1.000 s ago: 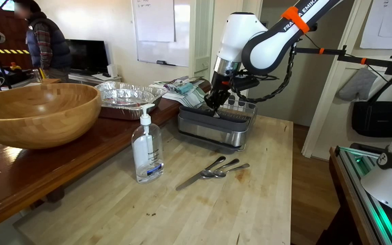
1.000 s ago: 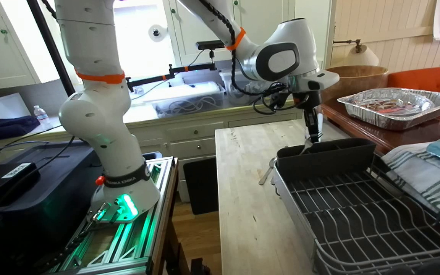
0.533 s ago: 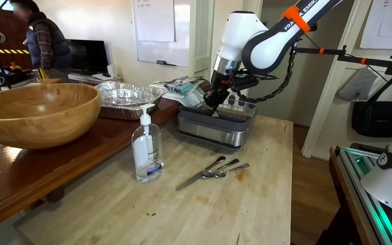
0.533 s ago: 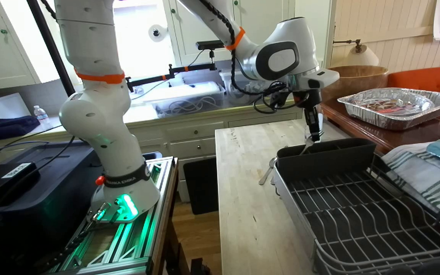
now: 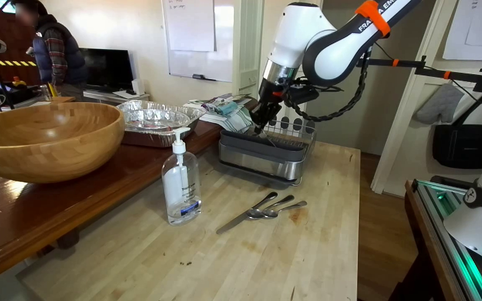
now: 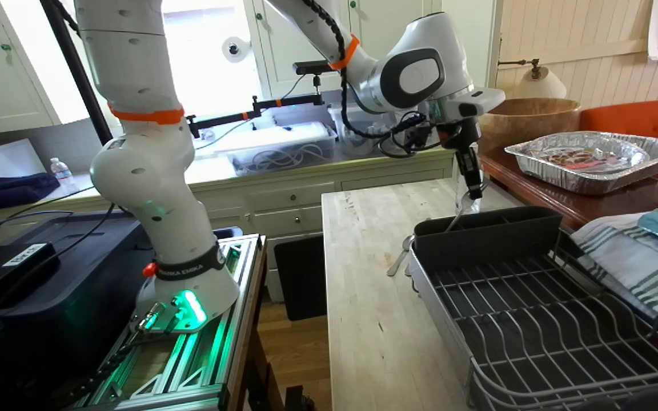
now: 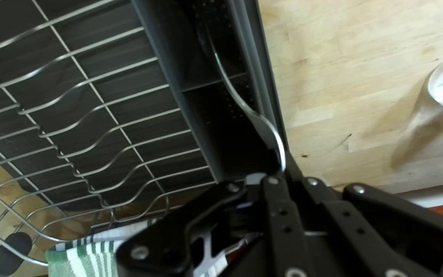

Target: Take the fork out of the dishrack.

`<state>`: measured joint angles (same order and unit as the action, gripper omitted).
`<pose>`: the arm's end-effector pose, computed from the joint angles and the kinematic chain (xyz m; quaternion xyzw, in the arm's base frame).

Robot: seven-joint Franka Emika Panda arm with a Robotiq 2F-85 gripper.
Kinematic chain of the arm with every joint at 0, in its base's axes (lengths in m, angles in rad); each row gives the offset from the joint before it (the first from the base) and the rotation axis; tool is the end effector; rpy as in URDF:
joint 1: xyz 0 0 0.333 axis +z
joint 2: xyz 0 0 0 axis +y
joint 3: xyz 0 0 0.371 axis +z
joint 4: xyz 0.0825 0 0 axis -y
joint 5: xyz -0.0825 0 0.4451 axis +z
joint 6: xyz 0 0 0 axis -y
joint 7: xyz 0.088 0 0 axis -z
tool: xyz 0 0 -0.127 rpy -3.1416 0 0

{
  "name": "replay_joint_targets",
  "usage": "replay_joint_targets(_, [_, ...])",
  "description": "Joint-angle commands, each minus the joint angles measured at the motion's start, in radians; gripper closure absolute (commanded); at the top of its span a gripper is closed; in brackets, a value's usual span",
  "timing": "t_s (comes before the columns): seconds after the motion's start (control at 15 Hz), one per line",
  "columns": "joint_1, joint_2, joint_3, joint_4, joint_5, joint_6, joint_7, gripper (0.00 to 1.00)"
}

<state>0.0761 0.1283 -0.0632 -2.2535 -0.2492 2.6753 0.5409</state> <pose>0.6160 0.0135 0.3281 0.9740 -0.1571 0.1599 0.0330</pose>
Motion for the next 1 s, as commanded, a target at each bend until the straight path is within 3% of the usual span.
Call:
replay_joint_targets(0.0, [0.012,-0.069,0.002,-0.043,-0.046,-0.002,0.024,0.99])
replay_joint_targets(0.6, [-0.015,-0.217,0.058,-0.109,-0.205,-0.036,0.034,0.99])
replay_joint_targets(0.93, [-0.031,-0.303,0.112,-0.158,-0.185,-0.101,-0.047,0.99])
